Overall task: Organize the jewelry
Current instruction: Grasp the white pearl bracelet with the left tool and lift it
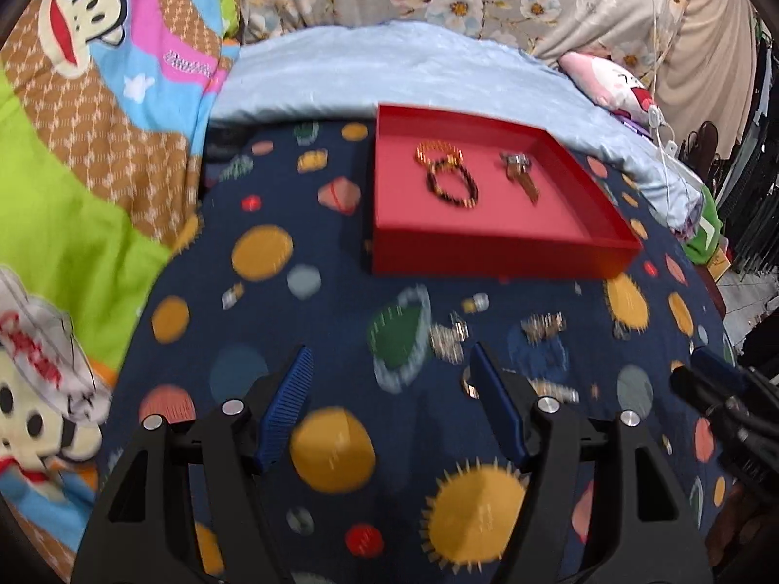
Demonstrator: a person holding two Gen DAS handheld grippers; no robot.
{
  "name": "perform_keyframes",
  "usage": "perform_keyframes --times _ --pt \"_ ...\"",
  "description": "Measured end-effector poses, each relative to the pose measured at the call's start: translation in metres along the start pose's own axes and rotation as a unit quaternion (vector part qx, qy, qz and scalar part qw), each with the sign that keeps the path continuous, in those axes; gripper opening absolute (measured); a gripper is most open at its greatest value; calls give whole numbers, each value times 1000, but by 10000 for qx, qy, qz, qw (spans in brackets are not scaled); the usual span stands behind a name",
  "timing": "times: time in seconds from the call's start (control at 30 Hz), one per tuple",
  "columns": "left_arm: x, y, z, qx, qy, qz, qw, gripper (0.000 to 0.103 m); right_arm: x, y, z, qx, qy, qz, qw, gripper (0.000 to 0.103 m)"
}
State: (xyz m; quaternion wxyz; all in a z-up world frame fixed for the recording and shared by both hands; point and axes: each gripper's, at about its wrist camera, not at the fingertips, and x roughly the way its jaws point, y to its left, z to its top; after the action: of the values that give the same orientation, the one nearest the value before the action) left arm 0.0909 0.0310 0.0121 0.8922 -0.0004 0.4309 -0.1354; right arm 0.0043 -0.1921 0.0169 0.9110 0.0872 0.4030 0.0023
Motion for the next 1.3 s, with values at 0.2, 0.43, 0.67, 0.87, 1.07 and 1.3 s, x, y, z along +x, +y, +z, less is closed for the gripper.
perform_keyframes --times 0.2,0.43,0.67,0.87,1.07,1.3 --pt "6 -16 -23 -29 343 -165 9993 65 -1 4 -22 27 106 -29 9999 54" --pt "11 -40 -23 -191 416 -246 9986 75 -6 -8 -24 248 74 -116 9996 54" --pt "45 -68 -3 -217 636 -165 9976 75 -6 -19 -23 485 82 -39 9988 54" --pt "57 -73 -14 169 692 204 9972 71 -6 -26 -22 571 81 -6 9983 54" --pt "40 -59 -33 491 702 146 9962 64 -2 -22 -19 552 84 113 9984 54" --pt "32 -46 -38 533 560 -15 9970 48 5 -12 -18 485 123 182 9986 54"
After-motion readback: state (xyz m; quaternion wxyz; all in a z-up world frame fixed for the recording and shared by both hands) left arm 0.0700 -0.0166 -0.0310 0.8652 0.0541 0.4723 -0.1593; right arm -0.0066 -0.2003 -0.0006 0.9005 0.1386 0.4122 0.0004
